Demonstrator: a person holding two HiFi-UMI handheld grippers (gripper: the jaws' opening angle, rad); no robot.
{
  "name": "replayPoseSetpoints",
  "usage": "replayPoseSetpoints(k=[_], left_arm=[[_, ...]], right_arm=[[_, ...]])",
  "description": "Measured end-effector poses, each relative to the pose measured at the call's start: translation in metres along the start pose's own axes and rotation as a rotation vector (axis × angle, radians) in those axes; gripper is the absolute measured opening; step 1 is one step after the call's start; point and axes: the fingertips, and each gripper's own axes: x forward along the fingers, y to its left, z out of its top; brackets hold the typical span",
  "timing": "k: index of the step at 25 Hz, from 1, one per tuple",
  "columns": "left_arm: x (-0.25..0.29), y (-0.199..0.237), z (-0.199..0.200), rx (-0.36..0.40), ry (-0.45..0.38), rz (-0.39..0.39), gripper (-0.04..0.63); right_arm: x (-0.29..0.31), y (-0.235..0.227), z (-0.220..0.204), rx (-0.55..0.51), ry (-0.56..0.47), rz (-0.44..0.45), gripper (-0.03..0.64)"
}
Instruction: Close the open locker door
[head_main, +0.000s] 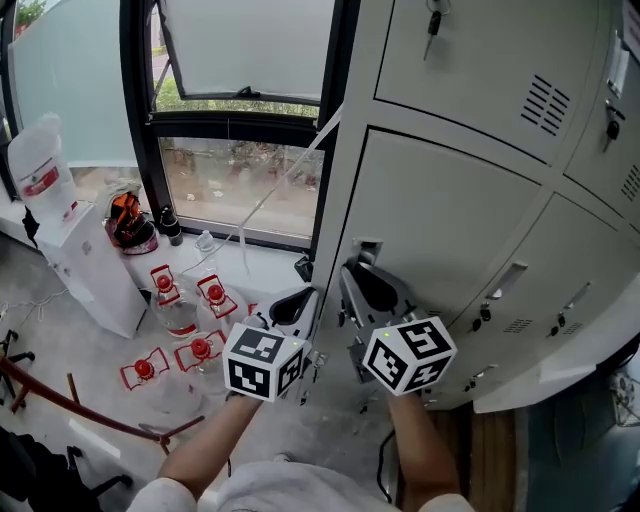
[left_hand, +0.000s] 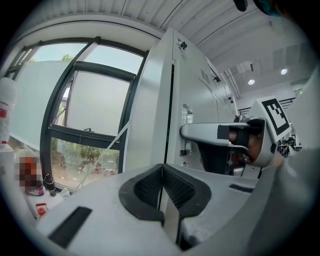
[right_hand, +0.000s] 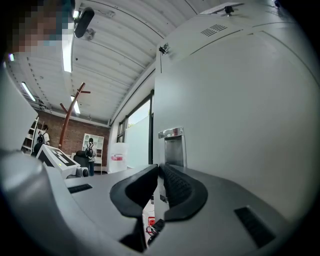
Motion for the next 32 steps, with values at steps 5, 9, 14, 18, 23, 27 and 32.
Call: replayPoseSetpoints(k=[5, 9, 14, 18, 23, 27, 32], left_arm=[[0.006, 0.002, 0.001, 0.005, -0.002, -0.018, 0.008], [0.013, 0.007, 0.003, 0.004, -0.008, -0.024, 0.008], [0.019, 0.010, 0.008, 0.009, -0.018, -0.033, 0.008], [0.021, 0.015, 0.009, 0.009, -0.022, -0.030, 0.008], [0.022, 0.016, 0.010, 0.008, -0.021, -0.032, 0.008], [0.018, 0.016, 0.010, 0.010, -0.021, -0.028, 0.008], [0.013, 0.015, 0.006, 0.007, -0.013, -0.023, 0.008]], right_arm=[[0.006, -0.004, 0.000, -0.002, 0.000, -0.028, 0.037], [0.010, -0.008, 0.000, -0.006, -0.002, -0.045, 0.035], [0.016, -0.014, -0.001, -0.010, 0.003, -0.078, 0.035], [0.017, -0.014, -0.001, -0.011, 0.003, -0.091, 0.035], [0.018, -0.014, 0.000, -0.020, -0.009, -0.104, 0.035], [0.018, -0.014, -0.001, -0.032, -0.008, -0.115, 0.035], [0.018, -0.013, -0.002, -0.061, 0.007, -0.129, 0.035]])
